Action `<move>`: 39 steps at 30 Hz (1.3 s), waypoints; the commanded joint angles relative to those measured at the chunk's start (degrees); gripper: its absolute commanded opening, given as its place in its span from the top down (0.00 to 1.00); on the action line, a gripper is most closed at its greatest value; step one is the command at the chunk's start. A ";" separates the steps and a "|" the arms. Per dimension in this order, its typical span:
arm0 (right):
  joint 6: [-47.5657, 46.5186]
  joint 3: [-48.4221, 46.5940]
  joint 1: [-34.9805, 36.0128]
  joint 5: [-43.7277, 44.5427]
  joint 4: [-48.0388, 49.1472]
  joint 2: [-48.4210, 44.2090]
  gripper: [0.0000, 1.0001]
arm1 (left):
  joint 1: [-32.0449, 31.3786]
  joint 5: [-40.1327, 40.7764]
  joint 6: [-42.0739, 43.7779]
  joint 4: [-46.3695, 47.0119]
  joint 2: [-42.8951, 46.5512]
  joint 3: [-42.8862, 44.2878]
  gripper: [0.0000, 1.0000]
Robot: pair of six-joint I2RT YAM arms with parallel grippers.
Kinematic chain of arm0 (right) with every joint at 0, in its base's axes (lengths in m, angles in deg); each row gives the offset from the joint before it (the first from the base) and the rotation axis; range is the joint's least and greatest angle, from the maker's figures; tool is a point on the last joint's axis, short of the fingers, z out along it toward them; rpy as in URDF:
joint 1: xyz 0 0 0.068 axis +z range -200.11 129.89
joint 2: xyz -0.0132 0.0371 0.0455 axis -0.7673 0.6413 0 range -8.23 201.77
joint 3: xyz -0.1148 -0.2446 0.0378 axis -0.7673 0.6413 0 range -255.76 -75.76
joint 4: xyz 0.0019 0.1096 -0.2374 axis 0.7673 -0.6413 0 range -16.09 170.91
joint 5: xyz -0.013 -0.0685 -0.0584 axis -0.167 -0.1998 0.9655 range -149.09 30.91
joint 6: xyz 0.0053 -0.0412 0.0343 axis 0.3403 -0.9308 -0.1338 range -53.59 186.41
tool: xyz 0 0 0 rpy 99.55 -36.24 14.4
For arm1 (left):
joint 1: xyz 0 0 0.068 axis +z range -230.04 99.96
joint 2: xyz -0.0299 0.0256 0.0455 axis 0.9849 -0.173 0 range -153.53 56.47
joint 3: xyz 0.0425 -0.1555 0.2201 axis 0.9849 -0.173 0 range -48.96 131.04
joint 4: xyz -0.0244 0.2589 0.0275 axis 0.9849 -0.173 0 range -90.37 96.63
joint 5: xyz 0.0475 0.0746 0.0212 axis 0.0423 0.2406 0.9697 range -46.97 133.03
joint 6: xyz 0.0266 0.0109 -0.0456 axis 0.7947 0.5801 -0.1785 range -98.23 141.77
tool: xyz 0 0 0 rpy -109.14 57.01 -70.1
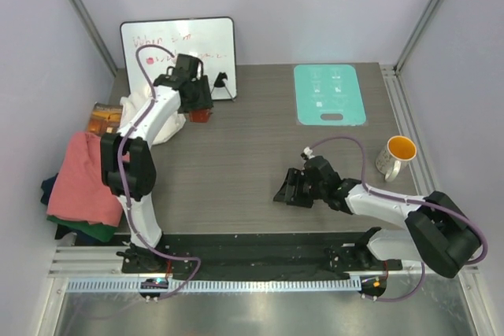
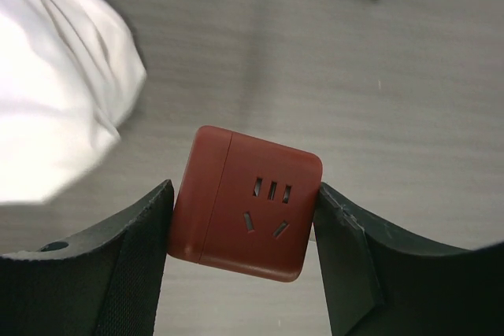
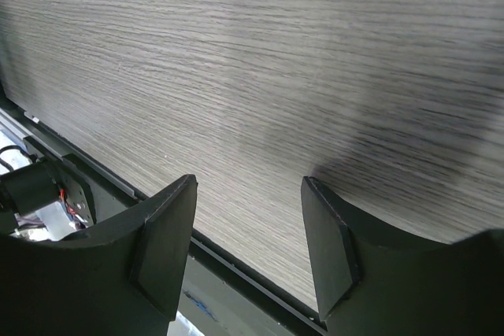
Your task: Fold and stack the t-shirts
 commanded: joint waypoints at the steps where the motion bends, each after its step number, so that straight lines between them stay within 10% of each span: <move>1: -1.27 0.54 0.30 3.03 -2.02 -3.19 0.39 | -6.20 2.24 -2.26 1.74 6.10 -9.70 1.00; 9: -1.62 -0.86 0.30 6.72 -8.44 -11.62 0.39 | -18.24 3.73 -3.94 3.51 -1.43 -9.38 1.00; 26: -3.64 -6.57 0.30 12.70 -19.51 -17.70 0.37 | -22.65 7.07 0.45 -4.40 -32.73 37.09 1.00; 29: -3.91 -6.84 0.22 12.44 -20.13 -16.11 0.37 | -20.81 6.38 -1.81 -5.63 -38.98 46.60 0.71; 30: -3.99 -6.75 0.30 12.44 -20.05 -16.02 0.38 | -20.11 3.59 -2.88 -5.11 -38.72 46.62 0.43; 39: -2.77 -4.38 0.30 11.39 -16.97 -13.48 0.38 | -18.08 5.23 -1.40 5.26 -22.39 21.24 0.25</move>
